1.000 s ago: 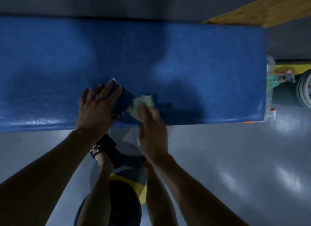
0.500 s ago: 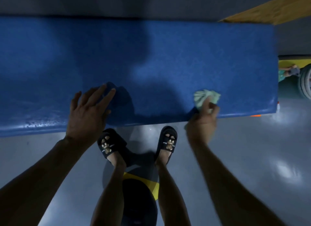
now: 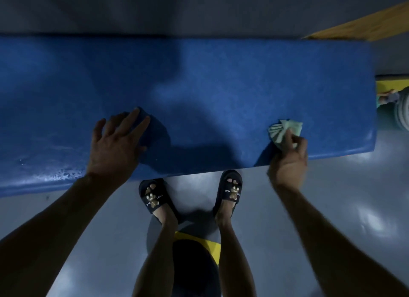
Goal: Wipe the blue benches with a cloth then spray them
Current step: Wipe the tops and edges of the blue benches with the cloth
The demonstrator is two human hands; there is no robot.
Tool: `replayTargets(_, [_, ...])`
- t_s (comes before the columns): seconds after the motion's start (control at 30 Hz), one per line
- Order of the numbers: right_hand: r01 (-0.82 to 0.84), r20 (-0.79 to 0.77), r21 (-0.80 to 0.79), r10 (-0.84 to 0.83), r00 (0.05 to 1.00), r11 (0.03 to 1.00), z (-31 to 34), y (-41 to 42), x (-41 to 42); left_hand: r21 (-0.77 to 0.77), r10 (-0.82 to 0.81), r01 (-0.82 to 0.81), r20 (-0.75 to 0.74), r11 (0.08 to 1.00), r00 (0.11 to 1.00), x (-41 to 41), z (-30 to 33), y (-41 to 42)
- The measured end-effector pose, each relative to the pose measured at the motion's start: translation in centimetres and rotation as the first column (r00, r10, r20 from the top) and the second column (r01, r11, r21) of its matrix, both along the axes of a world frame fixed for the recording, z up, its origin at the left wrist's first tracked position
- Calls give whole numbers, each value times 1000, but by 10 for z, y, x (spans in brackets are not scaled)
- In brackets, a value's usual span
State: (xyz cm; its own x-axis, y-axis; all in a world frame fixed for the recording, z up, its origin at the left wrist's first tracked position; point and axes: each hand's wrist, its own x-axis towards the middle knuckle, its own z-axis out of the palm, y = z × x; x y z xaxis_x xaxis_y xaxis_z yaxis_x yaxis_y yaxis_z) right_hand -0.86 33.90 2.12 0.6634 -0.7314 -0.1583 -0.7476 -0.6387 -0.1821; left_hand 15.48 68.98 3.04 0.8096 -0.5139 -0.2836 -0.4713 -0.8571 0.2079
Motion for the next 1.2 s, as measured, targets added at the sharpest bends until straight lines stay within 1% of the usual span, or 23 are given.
replayTargets(0.07, [-23, 80, 48, 20, 997, 999, -11, 68, 14, 1, -11, 11, 6, 1000, 1000, 2, -3, 3])
replayTargets(0.13, [-158, 141, 150, 137, 981, 976, -15, 146, 27, -8, -13, 13, 6, 1000, 1000, 4, -6, 3])
replayTargets(0.2, [-344, 135, 256, 319, 938, 903, -8, 205, 40, -23, -11, 11, 15, 1000, 1000, 6, -6, 5])
replayTargets(0.27, [-565, 155, 303, 545, 824, 768, 3, 218, 50, -31, -8, 8, 20, 999, 1000, 8, -5, 5])
replayTargets(0.33, [-712, 153, 251, 699, 698, 656, 6, 183, 53, -31, 3, -2, 13, 1000, 1000, 9, -5, 5])
replayTargets(0.37, [-703, 120, 236, 698, 706, 670, 3, 155, 51, -34, 7, -7, 10, 999, 1000, 9, -6, 5])
replayTargets(0.43, [-588, 43, 164, 589, 807, 792, 4, 90, 46, -45, 11, -10, 12, 999, 1000, 10, -8, 4])
replayTargets(0.53, [-302, -14, 31, 303, 953, 953, 16, 13, 40, -65, 18, -16, 28, 998, 999, 10, -10, 5])
replayTargets(0.57, [-163, -20, 7, 163, 986, 987, 14, 5, 41, -69, 19, -17, 33, 997, 999, 9, -10, 4])
replayTargets(0.63, [35, 2, -6, -35, 999, 999, 7, 27, 54, -67, 21, -18, 47, 998, 999, 9, -12, 3])
replayTargets(0.7, [40, 47, 46, -42, 998, 998, -2, 88, 71, -73, 27, -22, 67, 997, 997, 9, -13, 3])
replayTargets(0.73, [-45, 90, 85, 38, 995, 995, -7, 123, 78, -81, 25, -18, 80, 997, 996, 9, -14, 3])
replayTargets(0.77, [-198, 135, 92, 185, 973, 976, -9, 157, 84, -90, 24, -15, 94, 996, 995, 10, -14, 3])
replayTargets(0.8, [-396, 164, 81, 380, 910, 915, -7, 184, 89, -97, 25, -14, 107, 995, 994, 11, -14, 4])
replayTargets(0.87, [-714, 192, 81, 692, 696, 696, -3, 191, 94, -110, 22, -9, 114, 994, 993, 11, -14, 4])
replayTargets(0.9, [-796, 179, 52, 779, 602, 603, -1, 173, 97, -113, 27, -14, 114, 993, 993, 11, -14, 5])
replayTargets(0.93, [-822, 138, 42, 811, 568, 569, -4, 148, 101, -116, 36, -23, 113, 993, 993, 12, -15, 5])
replayTargets(0.97, [-808, 65, 52, 805, 590, 587, -7, 119, 100, -114, 41, -29, 109, 993, 993, 12, -16, 5])
replayTargets(1.0, [-764, 34, 18, 763, 645, 645, -11, 85, 98, -107, 41, -30, 104, 994, 994, 11, -17, 5])
replayTargets(1.03, [-651, 25, -32, 651, 758, 759, -12, 52, 95, -100, 39, -29, 102, 995, 994, 10, -19, 5])
replayTargets(1.07, [-480, 55, -28, 480, 875, 877, -12, 22, 91, -99, 38, -27, 108, 995, 993, 9, -19, 5])
replayTargets(1.1, [-317, 85, -28, 318, 944, 948, -9, 3, 88, -104, 37, -25, 119, 994, 992, 9, -20, 5])
replayTargets(1.2, [-47, 125, -86, 57, 990, 995, -16, 18, 99, -118, 40, -24, 130, 993, 991, 11, -22, 6])
